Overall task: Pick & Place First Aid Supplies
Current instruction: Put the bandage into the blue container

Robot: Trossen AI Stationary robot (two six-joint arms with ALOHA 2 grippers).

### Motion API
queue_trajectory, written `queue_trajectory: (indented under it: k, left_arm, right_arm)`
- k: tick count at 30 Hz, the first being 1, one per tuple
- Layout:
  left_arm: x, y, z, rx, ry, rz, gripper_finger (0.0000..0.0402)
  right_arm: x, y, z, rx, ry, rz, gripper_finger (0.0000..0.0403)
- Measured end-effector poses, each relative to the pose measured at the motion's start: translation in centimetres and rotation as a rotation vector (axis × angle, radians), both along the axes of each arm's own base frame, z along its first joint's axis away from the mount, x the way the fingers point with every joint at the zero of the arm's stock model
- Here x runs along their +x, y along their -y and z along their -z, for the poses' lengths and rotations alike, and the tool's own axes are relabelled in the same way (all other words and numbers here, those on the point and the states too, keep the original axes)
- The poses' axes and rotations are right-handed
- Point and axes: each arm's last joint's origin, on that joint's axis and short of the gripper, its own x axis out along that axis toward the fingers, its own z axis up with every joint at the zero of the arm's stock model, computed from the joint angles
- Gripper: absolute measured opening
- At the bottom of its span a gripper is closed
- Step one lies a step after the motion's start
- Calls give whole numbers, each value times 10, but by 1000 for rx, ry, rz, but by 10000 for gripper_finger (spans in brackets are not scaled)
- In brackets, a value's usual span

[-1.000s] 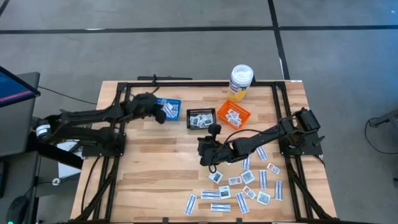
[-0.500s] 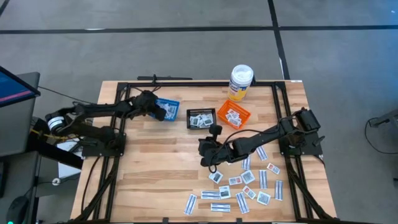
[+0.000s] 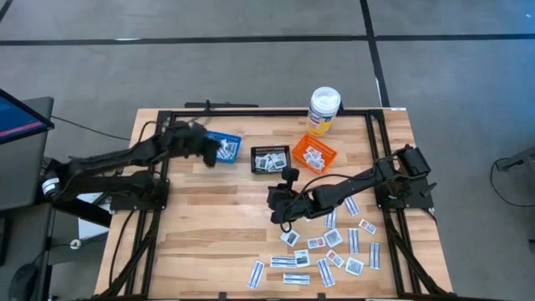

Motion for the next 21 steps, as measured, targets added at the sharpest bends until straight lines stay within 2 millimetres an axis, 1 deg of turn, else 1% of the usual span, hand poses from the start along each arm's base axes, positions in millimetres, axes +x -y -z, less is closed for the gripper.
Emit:
queue_trajectory:
  k: [2,4,6,9,11,14,17,21]
  left_arm:
    - [5,14,-2,-59,40,173,114]
    - [10,28,-2,-86,48,309,111]
    - [17,43,-1,-88,45,404,108]
    - [29,66,-1,-57,60,506,106]
    - [38,81,-2,-13,92,575,106]
    - [51,104,-2,54,156,700,106]
    - [62,127,2,98,206,806,106]
    - [74,156,18,127,205,927,106]
  right_arm:
    - [0,-1,0,12,-3,-11,1]
    - [0,-3,1,56,-15,-52,1]
    - [-1,-6,-3,107,-24,-103,1]
    - [-7,-9,-16,127,-28,-176,1]
    - [-13,-13,-29,131,-5,-197,1]
    - [-28,-16,-47,142,44,-225,1]
    - [-44,-15,-52,156,59,-238,1]
    - [-62,-6,-48,200,95,-248,1]
